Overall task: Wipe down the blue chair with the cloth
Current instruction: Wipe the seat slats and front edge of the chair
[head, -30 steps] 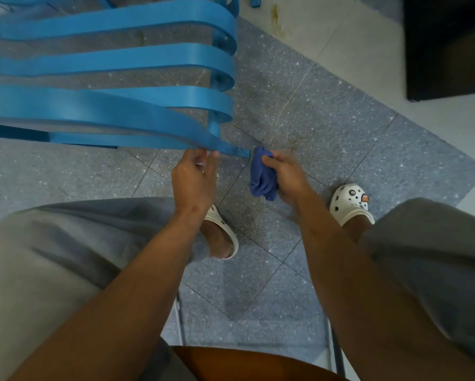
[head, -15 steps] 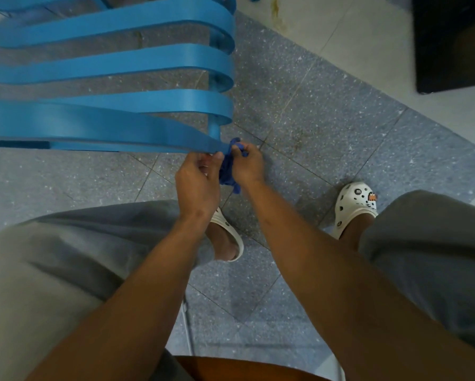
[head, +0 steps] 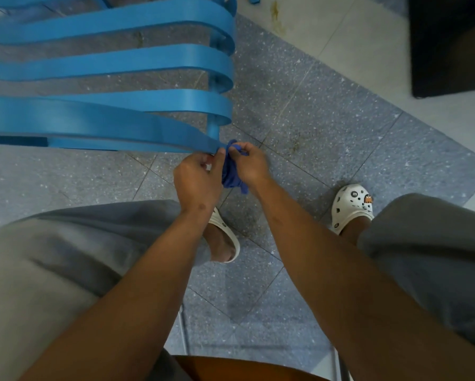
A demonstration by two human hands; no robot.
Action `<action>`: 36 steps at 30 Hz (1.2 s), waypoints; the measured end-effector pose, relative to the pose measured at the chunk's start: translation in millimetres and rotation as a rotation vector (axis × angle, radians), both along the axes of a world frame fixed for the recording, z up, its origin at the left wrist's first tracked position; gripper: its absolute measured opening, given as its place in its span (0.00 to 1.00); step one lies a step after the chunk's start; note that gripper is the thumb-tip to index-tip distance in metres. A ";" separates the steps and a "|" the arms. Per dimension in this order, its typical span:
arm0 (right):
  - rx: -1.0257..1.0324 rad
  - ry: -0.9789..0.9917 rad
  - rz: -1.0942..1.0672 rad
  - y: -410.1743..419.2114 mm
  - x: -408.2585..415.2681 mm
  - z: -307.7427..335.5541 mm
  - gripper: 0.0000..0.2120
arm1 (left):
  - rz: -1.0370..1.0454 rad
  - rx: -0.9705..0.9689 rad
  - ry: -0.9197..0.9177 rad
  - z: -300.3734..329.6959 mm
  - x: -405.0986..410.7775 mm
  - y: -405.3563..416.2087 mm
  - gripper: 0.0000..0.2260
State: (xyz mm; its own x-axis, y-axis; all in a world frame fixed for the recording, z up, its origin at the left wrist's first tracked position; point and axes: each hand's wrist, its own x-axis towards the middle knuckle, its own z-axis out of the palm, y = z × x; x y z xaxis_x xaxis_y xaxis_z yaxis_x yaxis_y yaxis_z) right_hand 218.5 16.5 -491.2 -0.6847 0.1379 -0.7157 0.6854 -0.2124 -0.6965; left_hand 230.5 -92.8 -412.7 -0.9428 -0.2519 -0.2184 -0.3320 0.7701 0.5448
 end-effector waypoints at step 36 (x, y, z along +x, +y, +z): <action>0.178 0.268 0.271 45.2 28.7 3.4 0.12 | 0.042 -0.006 0.075 -41.2 6.2 16.7 0.19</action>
State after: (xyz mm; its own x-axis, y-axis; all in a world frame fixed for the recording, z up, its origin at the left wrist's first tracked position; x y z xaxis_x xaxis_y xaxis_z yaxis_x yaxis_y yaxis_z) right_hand 247.2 61.7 -487.8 -0.8718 0.0321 -0.4888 0.4896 0.0904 -0.8672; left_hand 236.7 -76.1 -453.9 -0.9448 -0.2931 -0.1462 -0.3230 0.7594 0.5648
